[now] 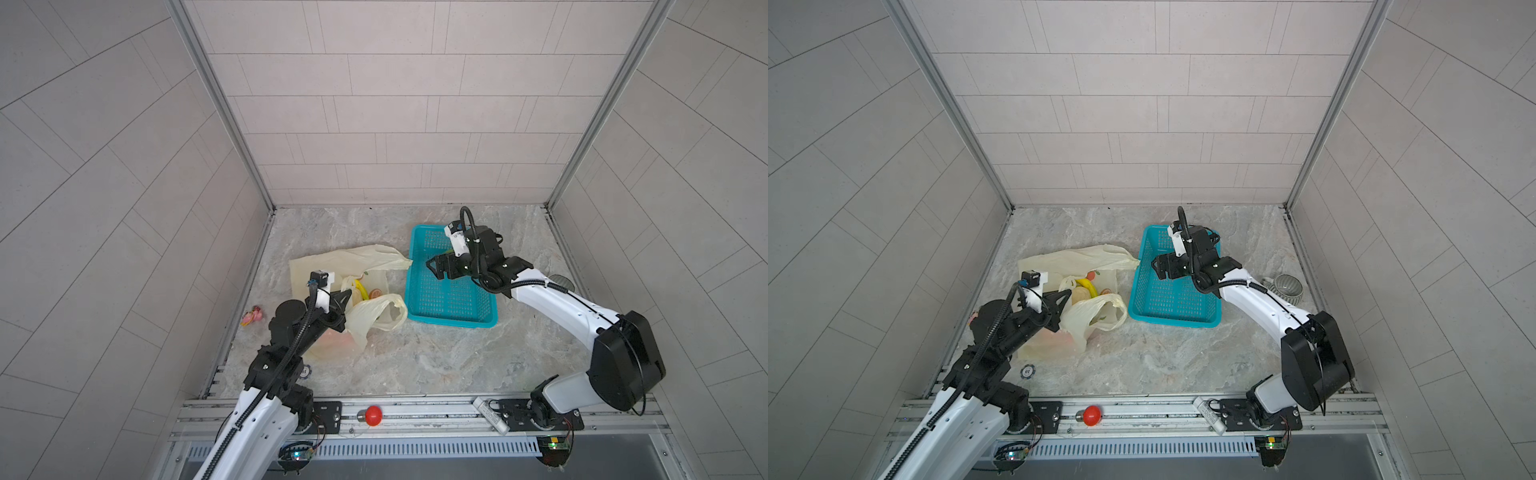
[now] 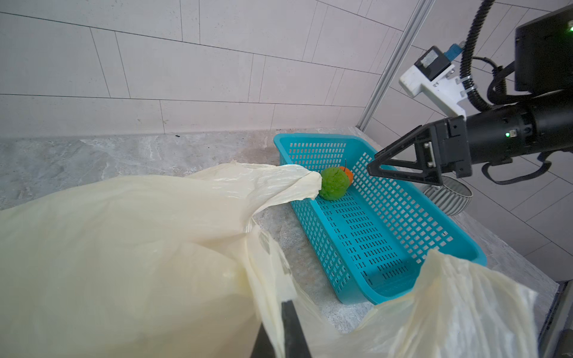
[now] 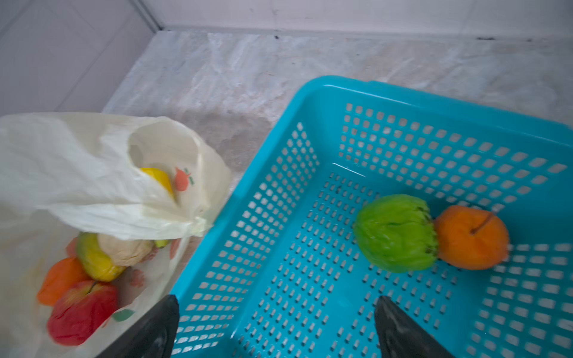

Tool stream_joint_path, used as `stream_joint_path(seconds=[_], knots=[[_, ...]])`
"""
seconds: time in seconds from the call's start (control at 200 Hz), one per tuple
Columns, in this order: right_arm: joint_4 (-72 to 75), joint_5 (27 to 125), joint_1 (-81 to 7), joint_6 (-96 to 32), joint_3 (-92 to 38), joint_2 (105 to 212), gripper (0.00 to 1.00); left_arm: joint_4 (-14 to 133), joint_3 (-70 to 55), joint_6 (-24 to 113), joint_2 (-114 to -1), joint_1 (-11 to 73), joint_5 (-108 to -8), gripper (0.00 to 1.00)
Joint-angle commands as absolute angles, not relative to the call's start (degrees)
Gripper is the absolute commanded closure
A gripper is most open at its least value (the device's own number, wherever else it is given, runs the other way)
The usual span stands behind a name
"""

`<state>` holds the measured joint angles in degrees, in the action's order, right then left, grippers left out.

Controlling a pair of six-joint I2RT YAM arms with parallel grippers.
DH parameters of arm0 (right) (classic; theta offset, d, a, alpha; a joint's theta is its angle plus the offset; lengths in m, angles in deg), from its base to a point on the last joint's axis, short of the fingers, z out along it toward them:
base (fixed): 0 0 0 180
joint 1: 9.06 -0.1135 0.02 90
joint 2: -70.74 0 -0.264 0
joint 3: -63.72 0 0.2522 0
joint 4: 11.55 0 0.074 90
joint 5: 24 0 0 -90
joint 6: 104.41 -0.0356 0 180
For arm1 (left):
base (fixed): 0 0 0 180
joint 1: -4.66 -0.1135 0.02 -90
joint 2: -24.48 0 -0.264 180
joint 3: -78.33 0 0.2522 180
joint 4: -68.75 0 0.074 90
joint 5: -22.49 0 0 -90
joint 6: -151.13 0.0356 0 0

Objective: Place the fruits into the plastic bag
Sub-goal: 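Return the right gripper to the basket and grasp the green fruit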

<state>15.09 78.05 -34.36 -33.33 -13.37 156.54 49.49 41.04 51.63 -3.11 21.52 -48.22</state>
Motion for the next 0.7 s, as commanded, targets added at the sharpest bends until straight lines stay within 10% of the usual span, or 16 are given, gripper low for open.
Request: stream_joint_path(seconds=[0.0,0.696], knots=[[19.33,69.24,-33.16,-35.50,-17.04,160.95,0.08,49.94,41.22,51.88,-3.13,21.45,-47.99,1.00],[34.84,64.89,-30.85,-35.21,-35.73,184.36,0.13,49.56,41.10,51.99,-3.50,21.45,-48.17,1.00]])
